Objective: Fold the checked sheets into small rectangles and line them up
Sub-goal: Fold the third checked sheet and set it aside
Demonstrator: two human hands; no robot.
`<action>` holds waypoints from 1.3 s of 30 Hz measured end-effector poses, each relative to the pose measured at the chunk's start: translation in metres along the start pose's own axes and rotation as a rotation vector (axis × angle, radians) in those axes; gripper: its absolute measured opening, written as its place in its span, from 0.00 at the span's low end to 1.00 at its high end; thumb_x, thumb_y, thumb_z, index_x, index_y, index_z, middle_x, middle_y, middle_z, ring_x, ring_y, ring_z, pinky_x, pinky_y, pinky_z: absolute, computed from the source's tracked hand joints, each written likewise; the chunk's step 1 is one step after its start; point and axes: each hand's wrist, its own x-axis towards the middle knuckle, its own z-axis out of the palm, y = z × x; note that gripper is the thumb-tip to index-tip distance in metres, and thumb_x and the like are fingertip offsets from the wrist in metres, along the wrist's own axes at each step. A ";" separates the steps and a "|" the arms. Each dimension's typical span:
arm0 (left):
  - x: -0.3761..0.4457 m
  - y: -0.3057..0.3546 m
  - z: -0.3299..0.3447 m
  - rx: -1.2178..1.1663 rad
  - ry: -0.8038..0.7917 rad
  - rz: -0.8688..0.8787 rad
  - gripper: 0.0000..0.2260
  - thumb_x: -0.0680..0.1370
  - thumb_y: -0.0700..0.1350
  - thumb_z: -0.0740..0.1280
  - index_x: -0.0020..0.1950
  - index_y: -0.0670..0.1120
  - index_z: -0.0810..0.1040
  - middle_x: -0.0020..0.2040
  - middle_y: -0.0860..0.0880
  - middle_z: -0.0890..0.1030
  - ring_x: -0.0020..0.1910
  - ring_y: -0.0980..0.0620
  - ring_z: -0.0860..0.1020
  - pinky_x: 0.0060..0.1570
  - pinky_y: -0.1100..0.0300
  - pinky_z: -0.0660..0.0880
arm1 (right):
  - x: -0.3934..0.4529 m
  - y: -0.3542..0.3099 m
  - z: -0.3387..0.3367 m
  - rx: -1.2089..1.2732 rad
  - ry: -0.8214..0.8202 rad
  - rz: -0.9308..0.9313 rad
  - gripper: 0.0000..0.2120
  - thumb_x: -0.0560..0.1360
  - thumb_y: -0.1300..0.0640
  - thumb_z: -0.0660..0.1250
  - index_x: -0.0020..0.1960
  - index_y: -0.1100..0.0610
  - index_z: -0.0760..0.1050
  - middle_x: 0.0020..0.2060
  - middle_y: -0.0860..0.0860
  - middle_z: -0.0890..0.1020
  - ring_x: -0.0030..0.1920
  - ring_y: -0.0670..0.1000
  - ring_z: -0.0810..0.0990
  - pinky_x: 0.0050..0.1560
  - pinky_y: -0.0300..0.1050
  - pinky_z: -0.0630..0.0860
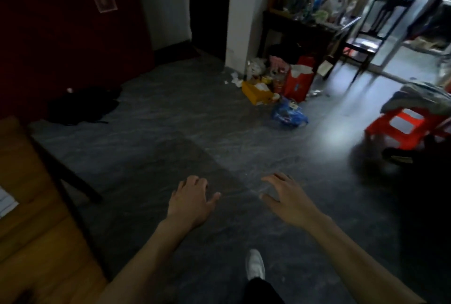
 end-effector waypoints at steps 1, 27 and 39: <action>0.011 -0.006 -0.003 -0.010 0.005 -0.037 0.21 0.77 0.64 0.61 0.63 0.51 0.73 0.66 0.50 0.70 0.65 0.47 0.70 0.62 0.48 0.71 | 0.021 0.002 0.001 0.011 -0.005 -0.021 0.23 0.78 0.44 0.64 0.70 0.51 0.69 0.66 0.49 0.73 0.67 0.52 0.69 0.65 0.46 0.68; 0.252 -0.115 -0.138 -0.229 0.317 -0.788 0.18 0.78 0.60 0.64 0.60 0.50 0.75 0.56 0.47 0.75 0.56 0.44 0.76 0.55 0.45 0.75 | 0.502 -0.095 -0.018 0.081 -0.293 -0.686 0.20 0.76 0.48 0.68 0.65 0.52 0.74 0.62 0.50 0.76 0.62 0.51 0.76 0.63 0.46 0.71; 0.348 -0.281 -0.196 -0.383 0.413 -0.812 0.19 0.78 0.61 0.63 0.63 0.52 0.73 0.62 0.49 0.74 0.57 0.50 0.74 0.55 0.52 0.75 | 0.660 -0.261 0.012 0.030 -0.292 -0.793 0.18 0.76 0.50 0.68 0.65 0.53 0.74 0.61 0.50 0.75 0.61 0.50 0.75 0.64 0.45 0.71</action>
